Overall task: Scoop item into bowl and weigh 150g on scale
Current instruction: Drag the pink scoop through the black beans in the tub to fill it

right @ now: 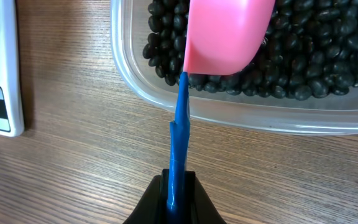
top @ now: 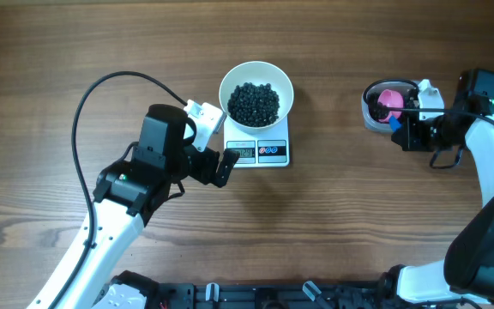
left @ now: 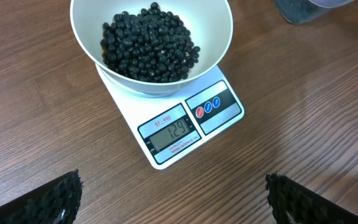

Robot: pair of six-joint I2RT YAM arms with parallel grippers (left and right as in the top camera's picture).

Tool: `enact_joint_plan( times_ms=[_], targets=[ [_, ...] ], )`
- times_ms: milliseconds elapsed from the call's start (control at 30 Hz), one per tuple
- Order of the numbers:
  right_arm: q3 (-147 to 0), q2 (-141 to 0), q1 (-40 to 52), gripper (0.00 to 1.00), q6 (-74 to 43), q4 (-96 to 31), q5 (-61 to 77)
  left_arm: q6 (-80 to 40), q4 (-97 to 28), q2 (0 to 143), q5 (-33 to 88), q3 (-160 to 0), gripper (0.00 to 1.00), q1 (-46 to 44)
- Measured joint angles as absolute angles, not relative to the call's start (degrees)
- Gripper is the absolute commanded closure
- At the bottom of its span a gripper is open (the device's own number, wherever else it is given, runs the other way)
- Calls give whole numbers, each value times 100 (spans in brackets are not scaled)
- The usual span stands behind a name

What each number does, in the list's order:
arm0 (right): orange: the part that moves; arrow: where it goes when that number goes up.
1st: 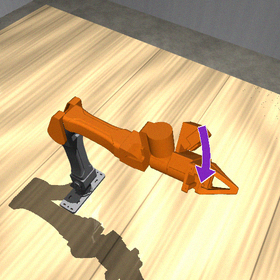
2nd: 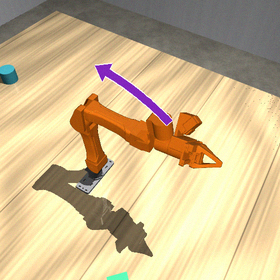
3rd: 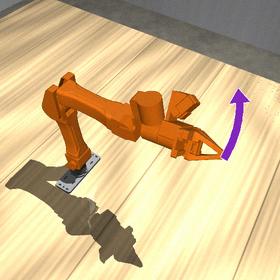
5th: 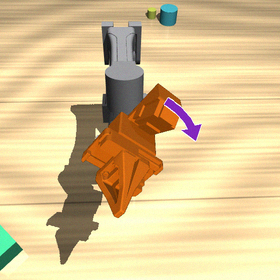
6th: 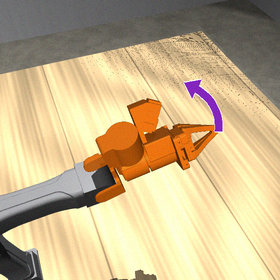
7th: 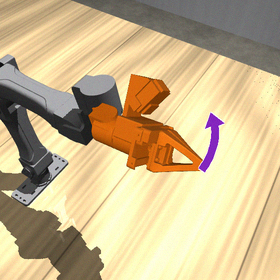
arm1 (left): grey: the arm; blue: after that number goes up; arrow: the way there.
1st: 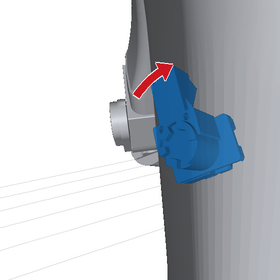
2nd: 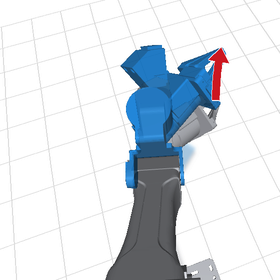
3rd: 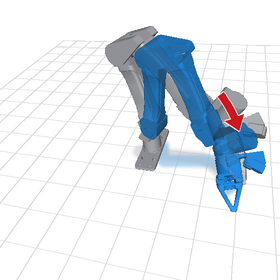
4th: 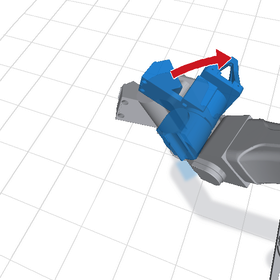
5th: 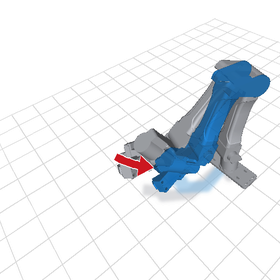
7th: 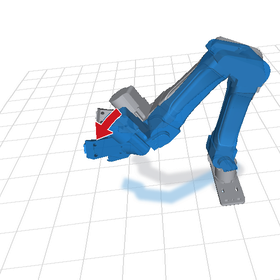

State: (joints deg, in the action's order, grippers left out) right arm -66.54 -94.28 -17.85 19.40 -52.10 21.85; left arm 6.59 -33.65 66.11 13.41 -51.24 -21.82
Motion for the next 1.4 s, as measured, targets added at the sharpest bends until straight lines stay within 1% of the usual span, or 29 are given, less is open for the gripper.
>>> enact_joint_plan(
  times_ms=[533, 800, 1400],
  targets=[
    [-6654, -9430, -1785, 96, 1938, -5181, 2314, 659, -3365, 6611, 1341, -5124, 0, -2182],
    [-6654, -9430, -1800, 96, 1916, -5037, 2904, 659, -3365, 6611, 1341, -5124, 0, -2182],
    [-6654, -9430, -1914, 96, 1883, -5133, 2917, 659, -3365, 6611, 1341, -5124, 0, -2182]
  ],
)
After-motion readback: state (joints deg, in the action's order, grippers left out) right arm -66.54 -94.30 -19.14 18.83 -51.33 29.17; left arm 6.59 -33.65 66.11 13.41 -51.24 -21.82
